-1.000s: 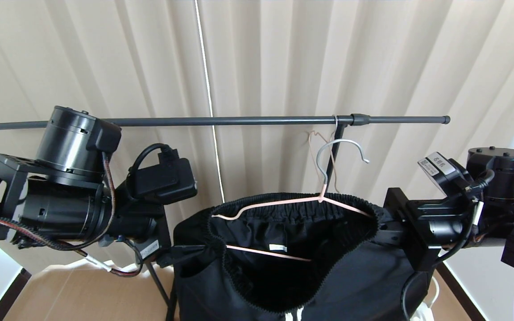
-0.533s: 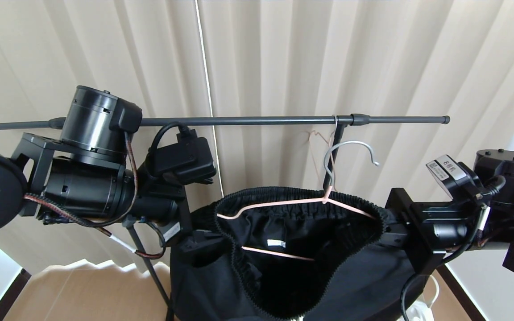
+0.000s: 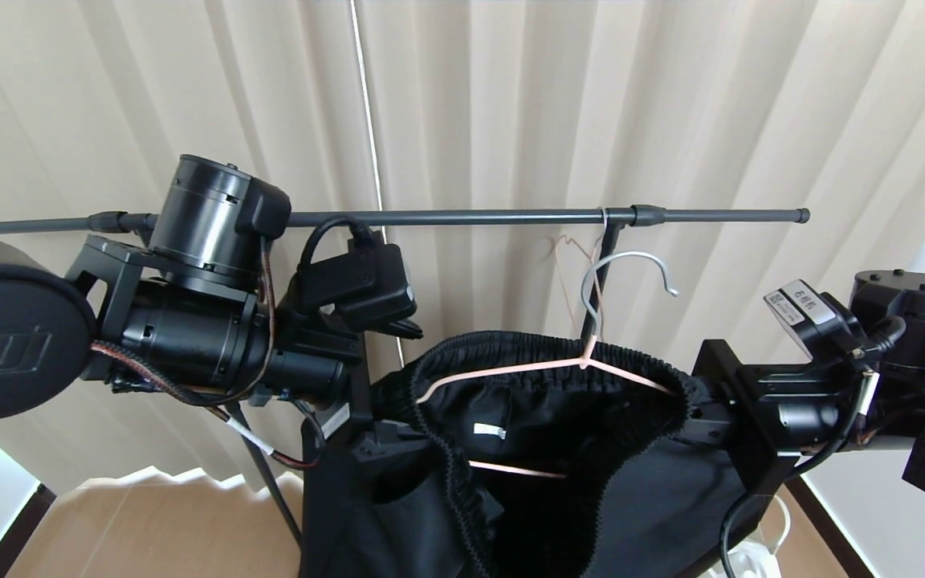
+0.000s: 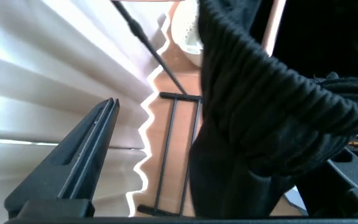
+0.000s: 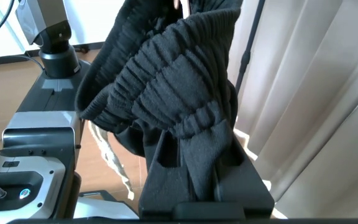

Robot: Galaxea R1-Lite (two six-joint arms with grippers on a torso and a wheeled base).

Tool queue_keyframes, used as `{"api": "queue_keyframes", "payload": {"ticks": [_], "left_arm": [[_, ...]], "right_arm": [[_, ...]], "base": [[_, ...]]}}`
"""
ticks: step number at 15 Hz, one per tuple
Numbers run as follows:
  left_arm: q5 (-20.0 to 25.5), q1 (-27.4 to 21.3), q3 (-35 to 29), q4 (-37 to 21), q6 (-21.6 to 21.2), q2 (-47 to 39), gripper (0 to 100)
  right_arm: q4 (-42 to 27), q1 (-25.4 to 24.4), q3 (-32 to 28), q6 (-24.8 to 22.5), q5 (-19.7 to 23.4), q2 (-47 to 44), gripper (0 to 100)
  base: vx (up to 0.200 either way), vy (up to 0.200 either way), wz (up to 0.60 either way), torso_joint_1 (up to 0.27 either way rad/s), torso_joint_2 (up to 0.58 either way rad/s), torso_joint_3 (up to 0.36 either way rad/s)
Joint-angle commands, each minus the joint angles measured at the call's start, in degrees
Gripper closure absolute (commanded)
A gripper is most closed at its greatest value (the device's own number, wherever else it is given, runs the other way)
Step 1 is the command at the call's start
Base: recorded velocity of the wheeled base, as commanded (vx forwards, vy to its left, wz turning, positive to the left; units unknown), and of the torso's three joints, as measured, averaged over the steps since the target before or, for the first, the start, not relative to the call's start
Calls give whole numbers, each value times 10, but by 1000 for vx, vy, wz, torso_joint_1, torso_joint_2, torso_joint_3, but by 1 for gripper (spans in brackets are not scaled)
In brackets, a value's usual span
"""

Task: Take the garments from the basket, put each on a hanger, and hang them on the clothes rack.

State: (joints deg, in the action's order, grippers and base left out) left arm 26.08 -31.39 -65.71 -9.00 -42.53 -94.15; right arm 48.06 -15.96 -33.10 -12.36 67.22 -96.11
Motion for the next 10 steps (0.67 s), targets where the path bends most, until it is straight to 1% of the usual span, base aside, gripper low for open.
{"api": "queue_keyframes", "payload": {"ticks": [1,5,9,10], "left_arm": [[0,-16,-1,0,2,-17,0],[0,-37,-2,1,2,-47,0],[-1,-38,-8,5,3,-57,0],[-1,-38,-9,5,6,-59,100]], "right_arm": [[0,0,-1,1,0,-1,100],[1,-1,-2,9,0,4,100],[1,-3,0,9,0,10,100],[1,-4,1,9,1,11,100]], "base": [[0,0,0,0,0,0],[0,0,0,0,0,0],[0,0,0,0,0,0],[0,0,0,0,0,0]]}}
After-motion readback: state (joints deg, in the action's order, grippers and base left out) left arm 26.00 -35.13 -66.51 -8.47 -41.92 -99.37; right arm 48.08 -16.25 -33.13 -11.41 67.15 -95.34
